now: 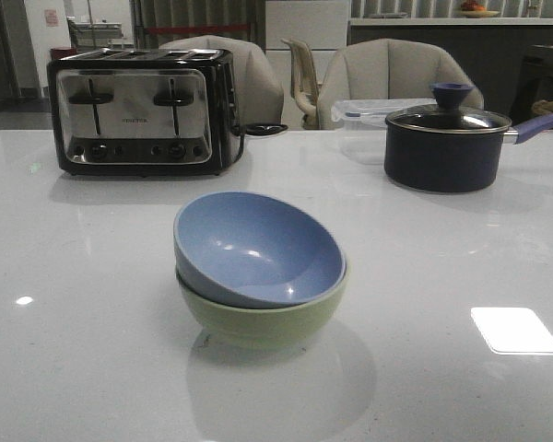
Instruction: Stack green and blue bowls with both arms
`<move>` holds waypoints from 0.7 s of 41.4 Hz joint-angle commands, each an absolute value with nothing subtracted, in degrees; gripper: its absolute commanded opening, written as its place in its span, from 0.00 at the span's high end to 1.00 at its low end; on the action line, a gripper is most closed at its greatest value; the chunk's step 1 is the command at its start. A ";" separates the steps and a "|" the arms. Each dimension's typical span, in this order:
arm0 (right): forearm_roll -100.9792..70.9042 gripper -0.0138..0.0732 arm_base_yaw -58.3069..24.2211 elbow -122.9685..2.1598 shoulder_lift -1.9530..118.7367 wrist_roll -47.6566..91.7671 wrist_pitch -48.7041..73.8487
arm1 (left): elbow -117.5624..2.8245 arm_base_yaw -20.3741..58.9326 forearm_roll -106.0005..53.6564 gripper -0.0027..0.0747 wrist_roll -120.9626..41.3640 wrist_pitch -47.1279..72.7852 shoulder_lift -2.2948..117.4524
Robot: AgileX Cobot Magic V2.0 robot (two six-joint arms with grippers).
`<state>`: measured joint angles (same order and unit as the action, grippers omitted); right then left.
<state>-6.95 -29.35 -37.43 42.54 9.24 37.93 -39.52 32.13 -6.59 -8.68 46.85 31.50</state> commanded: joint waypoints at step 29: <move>-6.75 0.80 -29.20 -39.05 42.16 9.20 34.17 | -40.93 32.62 -7.54 0.84 -7.79 42.36 31.74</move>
<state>-6.93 -29.35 -37.43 42.54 9.19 37.93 -39.52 32.13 -6.70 -8.41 46.85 31.50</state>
